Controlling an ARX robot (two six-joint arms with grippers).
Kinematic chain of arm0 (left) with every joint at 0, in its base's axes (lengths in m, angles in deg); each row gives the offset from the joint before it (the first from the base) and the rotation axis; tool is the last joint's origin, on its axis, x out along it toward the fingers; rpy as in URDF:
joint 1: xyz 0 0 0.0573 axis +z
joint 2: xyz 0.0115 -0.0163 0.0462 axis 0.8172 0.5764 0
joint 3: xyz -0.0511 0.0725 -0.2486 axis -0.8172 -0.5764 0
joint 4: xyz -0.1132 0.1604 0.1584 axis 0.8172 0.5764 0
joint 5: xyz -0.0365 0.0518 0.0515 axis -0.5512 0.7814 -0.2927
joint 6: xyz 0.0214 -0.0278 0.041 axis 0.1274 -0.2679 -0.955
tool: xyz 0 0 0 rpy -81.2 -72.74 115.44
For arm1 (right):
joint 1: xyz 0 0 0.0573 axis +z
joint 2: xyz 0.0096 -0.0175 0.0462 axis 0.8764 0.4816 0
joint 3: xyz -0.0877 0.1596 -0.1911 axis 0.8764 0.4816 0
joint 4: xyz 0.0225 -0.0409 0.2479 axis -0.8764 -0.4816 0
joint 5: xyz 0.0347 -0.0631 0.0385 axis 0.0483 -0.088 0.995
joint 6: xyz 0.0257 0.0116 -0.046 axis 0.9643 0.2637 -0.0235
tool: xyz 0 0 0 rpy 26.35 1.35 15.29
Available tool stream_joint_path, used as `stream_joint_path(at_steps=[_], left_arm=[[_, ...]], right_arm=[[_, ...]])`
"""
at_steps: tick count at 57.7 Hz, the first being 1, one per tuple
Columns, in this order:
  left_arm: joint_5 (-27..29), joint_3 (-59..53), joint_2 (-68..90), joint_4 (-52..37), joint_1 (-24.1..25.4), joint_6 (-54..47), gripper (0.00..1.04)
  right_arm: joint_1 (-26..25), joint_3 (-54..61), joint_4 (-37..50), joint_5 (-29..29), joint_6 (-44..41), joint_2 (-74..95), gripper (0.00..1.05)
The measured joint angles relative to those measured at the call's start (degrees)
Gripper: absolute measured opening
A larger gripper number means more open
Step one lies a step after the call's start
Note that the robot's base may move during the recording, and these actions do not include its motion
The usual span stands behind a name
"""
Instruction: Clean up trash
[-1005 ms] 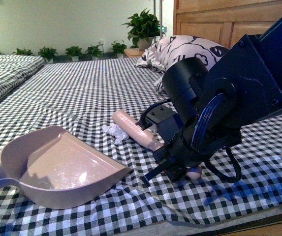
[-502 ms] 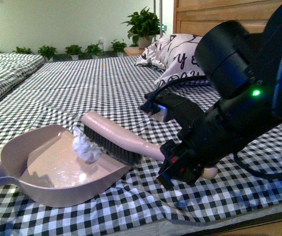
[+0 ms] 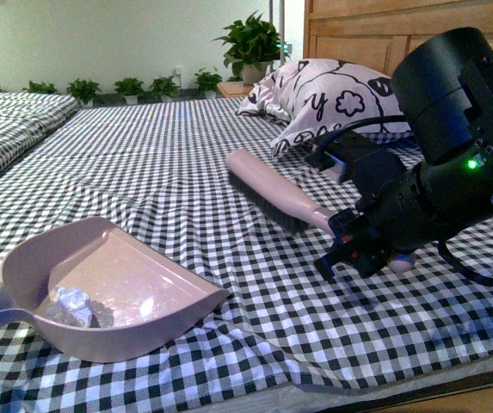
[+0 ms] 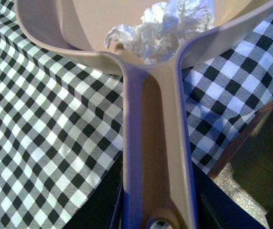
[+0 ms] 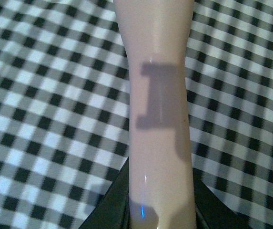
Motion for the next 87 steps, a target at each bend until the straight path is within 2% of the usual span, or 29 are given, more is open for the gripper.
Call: stream_joint_path(at_steps=[7,15,21,26,36,52,62,69,79,85,87], left_arm=[[0.0,0.0,0.0,0.0,0.0,0.0,0.27],[0.4,-0.2,0.0,-0.5,0.0,0.7,0.27],[4.7,-3.1,-0.5,-12.0,-0.6,10.3,0.27],[7.3,-3.1,-1.4,-16.3,-0.6,18.4,0.27],[12.5,-3.1,-6.9,-17.4,-0.3,34.2,0.27],[20.1,-3.6,-19.5,-15.0,-2.3,43.0,0.27],[26.4,-6.4,-37.2,-8.0,-8.4,44.7,0.27],[29.6,-8.1,-45.8,-3.6,-11.4,45.2,0.27],[37.0,-10.0,-54.5,0.3,-16.4,46.4,0.27],[45.2,-11.4,-58.8,1.4,-22.8,46.3,0.27],[48.8,-11.8,-60.3,2.2,-26.2,46.5,0.27]], right_arm=[[-3.7,0.7,1.5,-0.4,2.7,-0.4,0.18],[-7.8,2.8,1.6,1.9,4.3,-2.9,0.18],[-11.1,5.3,1.5,5.8,5.0,-7.0,0.18],[-13.7,7.1,1.0,9.0,5.4,-11.3,0.18],[-19.5,12.2,-2.1,18.2,5.6,-23.0,0.18],[-26.3,19.5,-8.0,30.7,8.6,-40.5,0.18],[-27.3,23.5,-12.5,38.6,13.7,-55.8,0.18],[-27.5,25.0,-13.4,40.2,18.2,-62.9,0.18],[-27.1,26.8,-13.4,38.6,25.4,-71.5,0.18],[-25.9,27.9,-14.0,35.1,29.1,-76.1,0.18],[-25.7,28.3,-14.0,34.4,30.3,-77.4,0.18]])
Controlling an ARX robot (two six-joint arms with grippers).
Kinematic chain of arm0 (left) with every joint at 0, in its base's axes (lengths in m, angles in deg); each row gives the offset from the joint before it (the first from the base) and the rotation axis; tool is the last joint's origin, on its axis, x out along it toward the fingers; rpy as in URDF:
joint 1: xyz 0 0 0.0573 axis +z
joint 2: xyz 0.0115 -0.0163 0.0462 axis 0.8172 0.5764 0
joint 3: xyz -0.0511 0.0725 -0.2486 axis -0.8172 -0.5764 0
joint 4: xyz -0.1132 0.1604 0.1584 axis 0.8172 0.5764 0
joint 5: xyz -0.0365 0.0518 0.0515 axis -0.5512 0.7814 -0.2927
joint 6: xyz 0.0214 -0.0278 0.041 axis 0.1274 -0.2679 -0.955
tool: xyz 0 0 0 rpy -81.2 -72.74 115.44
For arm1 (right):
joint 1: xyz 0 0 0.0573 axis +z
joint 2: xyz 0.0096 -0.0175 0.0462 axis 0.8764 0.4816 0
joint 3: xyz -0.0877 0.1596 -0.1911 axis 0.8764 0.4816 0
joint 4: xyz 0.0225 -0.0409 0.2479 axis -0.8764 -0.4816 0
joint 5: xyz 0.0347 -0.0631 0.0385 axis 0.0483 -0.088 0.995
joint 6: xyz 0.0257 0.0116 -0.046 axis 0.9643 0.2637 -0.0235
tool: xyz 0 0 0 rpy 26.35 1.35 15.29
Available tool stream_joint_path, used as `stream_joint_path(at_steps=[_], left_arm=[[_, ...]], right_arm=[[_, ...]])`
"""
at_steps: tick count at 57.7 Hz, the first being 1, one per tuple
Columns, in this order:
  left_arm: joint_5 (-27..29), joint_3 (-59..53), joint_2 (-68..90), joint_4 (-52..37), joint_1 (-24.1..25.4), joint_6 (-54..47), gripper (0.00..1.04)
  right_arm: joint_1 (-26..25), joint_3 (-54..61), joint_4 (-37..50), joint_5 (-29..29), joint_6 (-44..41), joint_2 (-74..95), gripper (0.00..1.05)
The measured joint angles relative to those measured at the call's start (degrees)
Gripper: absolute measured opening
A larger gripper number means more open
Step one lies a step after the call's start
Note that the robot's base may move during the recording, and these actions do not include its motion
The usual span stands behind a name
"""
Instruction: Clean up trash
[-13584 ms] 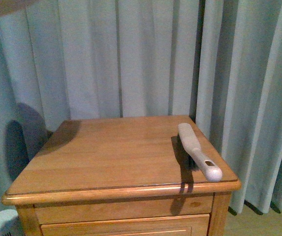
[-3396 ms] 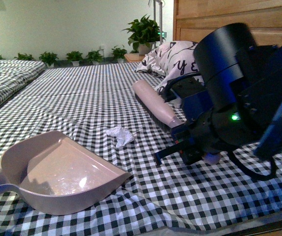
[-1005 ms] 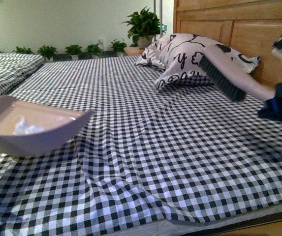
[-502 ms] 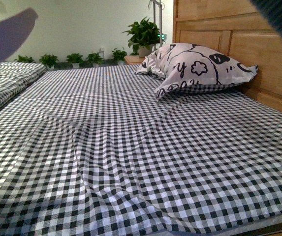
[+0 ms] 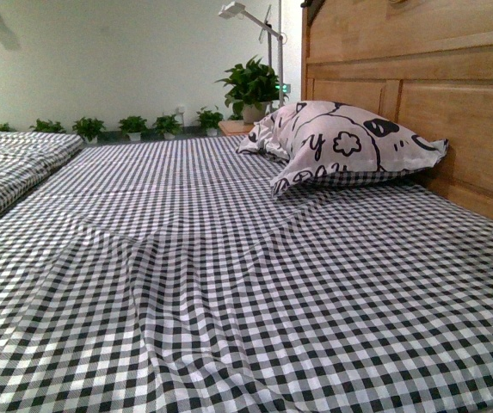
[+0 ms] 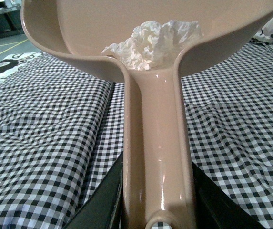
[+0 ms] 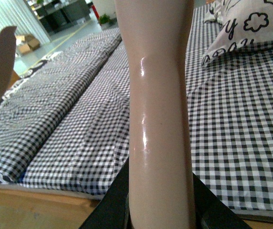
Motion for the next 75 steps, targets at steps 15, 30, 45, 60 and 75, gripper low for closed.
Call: stream_joint_path(at_steps=[15,30,45,60,75], left_arm=[[19.8,-1.9,-3.1,-5.2,-20.5,1.6,0.27],[20.8,-2.6,-2.6,-6.1,-22.2,3.0,0.27],[20.9,-2.6,-2.6,-6.1,-22.2,3.0,0.27],[20.9,-2.6,-2.6,-6.1,-22.2,3.0,0.27],[20.9,-2.6,-2.6,-6.1,-22.2,3.0,0.27]], right_arm=[[-2.8,0.7,-0.5,-4.4,7.6,-6.8,0.18],[-5.6,0.8,-1.4,-5.3,8.5,-6.6,0.18],[-5.6,0.8,-1.4,-5.5,8.5,-6.5,0.18],[-5.6,0.8,-1.4,-5.4,8.7,-6.5,0.18],[-5.6,0.8,-1.4,-5.4,8.7,-6.5,0.18]])
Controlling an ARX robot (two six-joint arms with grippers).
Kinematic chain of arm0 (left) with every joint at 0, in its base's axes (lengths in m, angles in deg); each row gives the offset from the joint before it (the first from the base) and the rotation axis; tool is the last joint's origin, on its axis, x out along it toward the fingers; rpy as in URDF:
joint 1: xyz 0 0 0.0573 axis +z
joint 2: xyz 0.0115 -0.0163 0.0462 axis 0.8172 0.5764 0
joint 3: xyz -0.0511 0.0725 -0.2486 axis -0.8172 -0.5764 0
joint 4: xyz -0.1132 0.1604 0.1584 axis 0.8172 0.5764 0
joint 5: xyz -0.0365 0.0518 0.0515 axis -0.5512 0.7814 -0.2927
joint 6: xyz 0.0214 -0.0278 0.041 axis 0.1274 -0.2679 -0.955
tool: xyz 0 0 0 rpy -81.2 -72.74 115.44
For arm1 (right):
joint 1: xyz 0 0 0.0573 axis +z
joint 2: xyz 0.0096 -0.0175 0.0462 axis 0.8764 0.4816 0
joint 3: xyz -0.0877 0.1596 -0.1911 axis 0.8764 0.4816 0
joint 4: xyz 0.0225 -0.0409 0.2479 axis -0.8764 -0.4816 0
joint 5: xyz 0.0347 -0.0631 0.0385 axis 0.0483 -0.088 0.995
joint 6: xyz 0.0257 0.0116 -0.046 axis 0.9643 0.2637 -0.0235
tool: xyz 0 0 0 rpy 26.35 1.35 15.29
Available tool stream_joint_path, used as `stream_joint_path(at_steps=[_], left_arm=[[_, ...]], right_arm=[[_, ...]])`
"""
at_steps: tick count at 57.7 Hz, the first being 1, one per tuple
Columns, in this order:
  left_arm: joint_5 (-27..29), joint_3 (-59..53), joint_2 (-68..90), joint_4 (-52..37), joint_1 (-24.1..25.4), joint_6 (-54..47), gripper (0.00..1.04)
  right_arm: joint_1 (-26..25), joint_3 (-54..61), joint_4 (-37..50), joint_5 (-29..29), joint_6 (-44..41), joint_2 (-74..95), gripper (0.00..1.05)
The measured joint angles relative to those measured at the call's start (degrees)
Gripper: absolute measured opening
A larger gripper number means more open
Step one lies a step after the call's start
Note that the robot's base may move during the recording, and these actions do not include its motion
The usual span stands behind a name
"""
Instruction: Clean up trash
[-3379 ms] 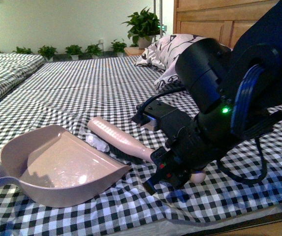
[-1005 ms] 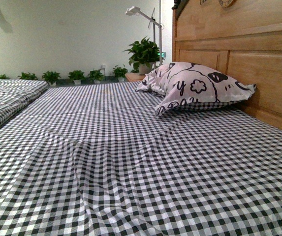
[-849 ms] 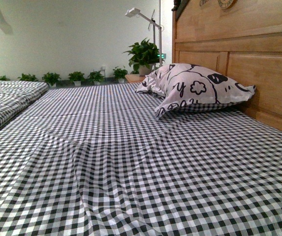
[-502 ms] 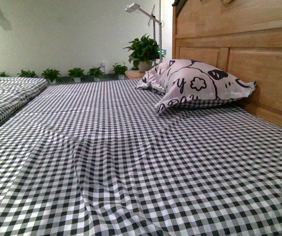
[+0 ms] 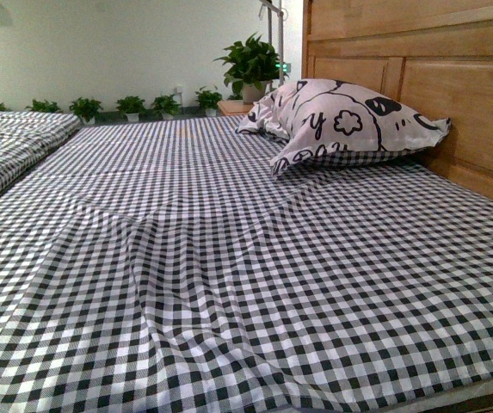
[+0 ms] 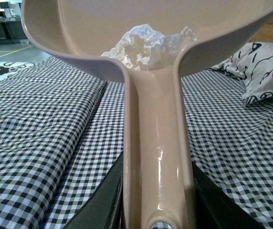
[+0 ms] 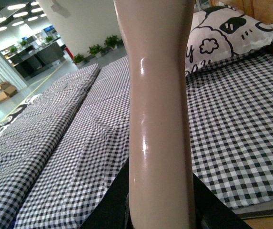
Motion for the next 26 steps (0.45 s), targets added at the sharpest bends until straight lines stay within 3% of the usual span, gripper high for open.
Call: stream_joint_path(at_steps=[26], left_arm=[[0.0,0.0,0.0,0.0,0.0,0.0,0.27]], right_arm=[[0.0,0.0,0.0,0.0,0.0,0.0,0.18]])
